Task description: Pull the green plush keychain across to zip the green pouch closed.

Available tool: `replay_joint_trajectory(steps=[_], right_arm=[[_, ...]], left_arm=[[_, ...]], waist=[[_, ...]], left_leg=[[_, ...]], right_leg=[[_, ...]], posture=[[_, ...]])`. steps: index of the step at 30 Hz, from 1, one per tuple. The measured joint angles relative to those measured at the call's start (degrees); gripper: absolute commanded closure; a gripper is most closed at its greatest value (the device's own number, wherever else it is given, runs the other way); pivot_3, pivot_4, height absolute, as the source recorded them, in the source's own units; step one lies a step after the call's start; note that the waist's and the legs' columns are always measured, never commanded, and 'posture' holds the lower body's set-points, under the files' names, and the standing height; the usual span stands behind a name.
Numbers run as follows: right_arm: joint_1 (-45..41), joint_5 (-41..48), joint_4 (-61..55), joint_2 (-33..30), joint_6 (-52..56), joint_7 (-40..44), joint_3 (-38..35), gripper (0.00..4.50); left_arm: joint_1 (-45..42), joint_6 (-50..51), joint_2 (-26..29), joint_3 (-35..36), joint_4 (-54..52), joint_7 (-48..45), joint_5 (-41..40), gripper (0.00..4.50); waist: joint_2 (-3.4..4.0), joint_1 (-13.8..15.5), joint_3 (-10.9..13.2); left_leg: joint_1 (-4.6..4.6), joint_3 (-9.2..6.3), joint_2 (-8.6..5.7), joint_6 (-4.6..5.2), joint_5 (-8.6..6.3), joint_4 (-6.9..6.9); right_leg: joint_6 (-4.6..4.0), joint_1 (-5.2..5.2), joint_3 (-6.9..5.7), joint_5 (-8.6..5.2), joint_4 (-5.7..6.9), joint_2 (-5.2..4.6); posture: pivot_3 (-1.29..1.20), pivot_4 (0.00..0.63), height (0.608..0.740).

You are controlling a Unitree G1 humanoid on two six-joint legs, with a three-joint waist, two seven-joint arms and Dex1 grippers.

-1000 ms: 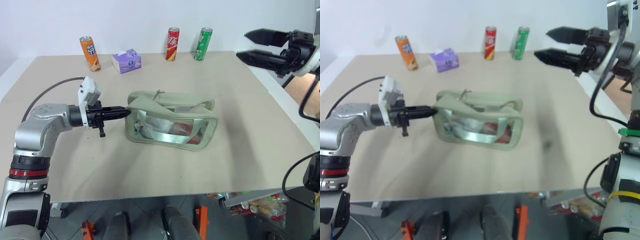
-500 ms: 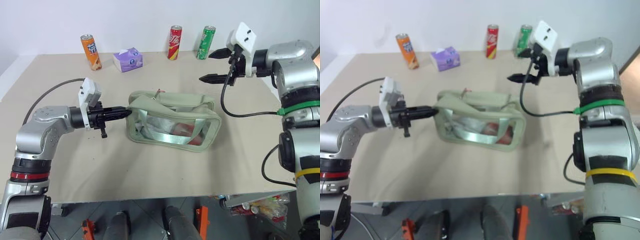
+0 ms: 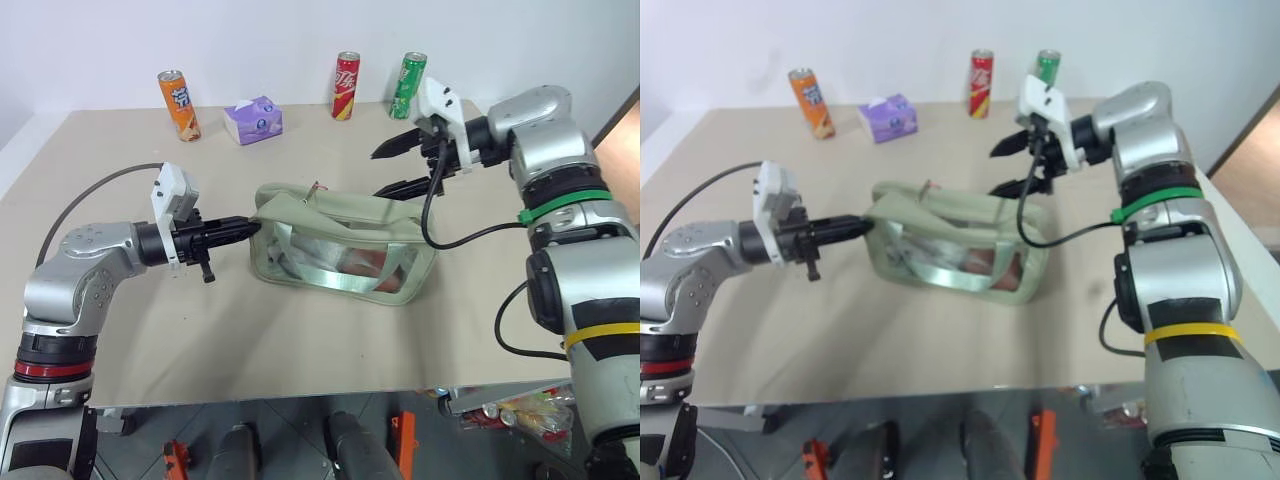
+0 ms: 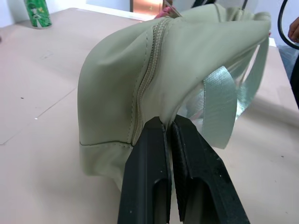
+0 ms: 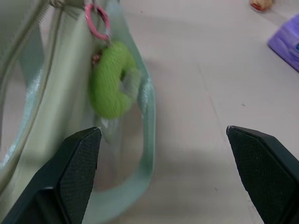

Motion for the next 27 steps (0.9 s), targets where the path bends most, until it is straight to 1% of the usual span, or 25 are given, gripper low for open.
replay_joint_trajectory(steps=[9,12,16,19,27], right_arm=[[0.4,1.5,-1.4,2.1,1.7,0.1,0.6,0.05],[0.7,4.9,-3.5,1.6,3.3,0.1,4.5,0.05],[2.0,12.3,-8.7,-0.4,6.9,0.2,11.9,0.05],[2.8,15.2,-10.6,-1.0,7.6,0.2,15.5,0.05],[3.3,15.4,-10.2,2.4,7.0,0.3,15.5,0.05]], left_arm=[[0.1,0.0,0.0,0.0,-0.1,1.0,-0.7,4.5],[0.1,0.0,0.0,0.0,-0.1,1.0,-0.8,4.5],[0.1,0.0,0.0,0.0,0.0,0.9,-0.8,4.5],[0.1,0.0,0.0,0.0,0.1,0.9,-0.8,4.5],[0.1,0.0,0.0,0.0,0.1,1.1,-0.8,4.5]], waist=[[0.0,0.1,0.0],[0.0,0.0,0.0],[0.0,0.1,0.0],[0.0,0.0,0.0],[0.0,0.0,0.0]], left_leg=[[-0.02,-0.03,-0.01,0.0,0.0,0.0],[-0.02,-0.03,0.0,0.0,0.0,0.0],[-0.02,-0.04,0.0,0.0,0.0,0.0],[-0.01,-0.04,0.0,0.0,0.0,0.0],[-0.03,-0.08,0.02,0.0,0.0,0.01]], right_leg=[[0.0,0.0,-0.03,-0.01,0.0,0.0],[0.0,0.0,-0.03,-0.01,0.0,0.0],[-0.01,0.0,-0.03,-0.02,0.0,0.0],[-0.01,0.0,-0.03,-0.02,0.0,0.0],[-0.02,0.0,-0.08,-0.01,0.0,0.02]], posture=[[0.0,0.15,0.74],[0.0,0.15,0.74],[0.0,0.15,0.74],[0.0,0.15,0.74],[0.0,0.15,0.74]])
